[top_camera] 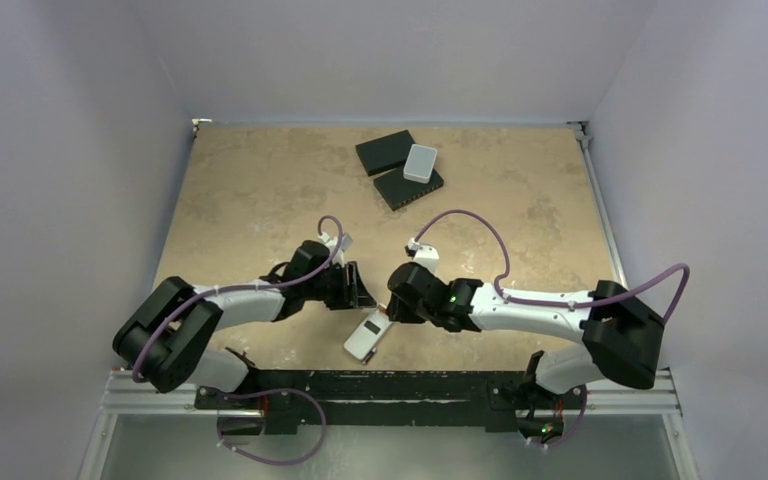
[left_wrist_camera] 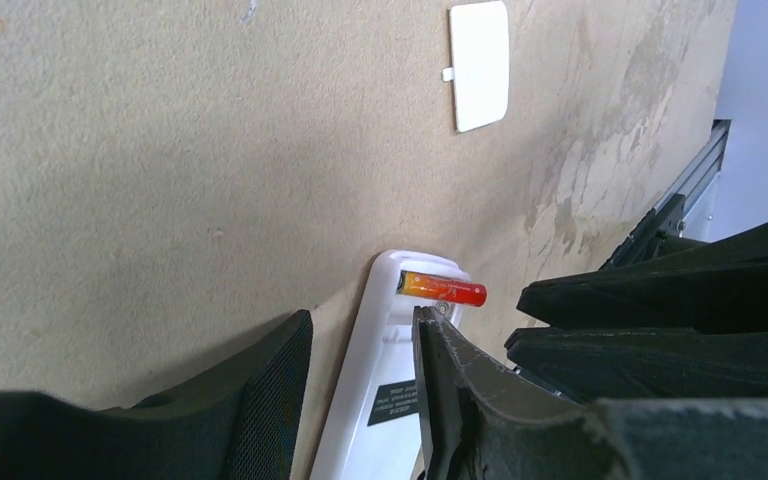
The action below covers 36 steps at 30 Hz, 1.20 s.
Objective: Load the batteries into the remote control
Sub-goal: Adjust the remote control at the center of the board, then load the battery into the remote control.
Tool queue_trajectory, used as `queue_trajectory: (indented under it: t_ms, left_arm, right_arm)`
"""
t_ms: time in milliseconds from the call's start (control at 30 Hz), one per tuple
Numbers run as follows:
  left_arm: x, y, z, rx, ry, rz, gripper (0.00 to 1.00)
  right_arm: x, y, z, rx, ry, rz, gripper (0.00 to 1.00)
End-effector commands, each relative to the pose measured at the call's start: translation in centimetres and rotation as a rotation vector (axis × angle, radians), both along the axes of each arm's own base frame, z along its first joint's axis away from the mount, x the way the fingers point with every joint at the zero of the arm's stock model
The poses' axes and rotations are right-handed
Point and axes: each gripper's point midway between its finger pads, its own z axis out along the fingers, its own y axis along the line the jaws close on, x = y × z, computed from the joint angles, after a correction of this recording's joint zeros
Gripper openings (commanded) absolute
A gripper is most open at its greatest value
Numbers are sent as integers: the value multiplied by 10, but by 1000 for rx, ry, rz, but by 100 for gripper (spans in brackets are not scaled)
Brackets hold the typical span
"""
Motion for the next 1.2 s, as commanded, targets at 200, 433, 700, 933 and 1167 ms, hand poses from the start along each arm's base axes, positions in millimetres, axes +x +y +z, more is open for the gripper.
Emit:
queue_trajectory:
  t_ms: [200,433,700,933,1167]
  left_arm:
    - [15,-20,19,-80,-76,-49,37]
    - [15,-22,20,-89,-79,-56,30]
    - [12,-21,17,-85,-71,-59,26]
    - [12,-21,13,-85,-66,-62,26]
    - [12,-23,15,-97,-65,-70,23]
  right_arm:
    - [9,-3,-4,12,-9,-72,32]
    - [9,-4,-7,1,-4,-76,30]
    - [9,-4,-10,-4,5,-80,27]
    - [8,-4,-13,-6,11,-82,26]
    - [8,-3,-15,-7,15,-81,24]
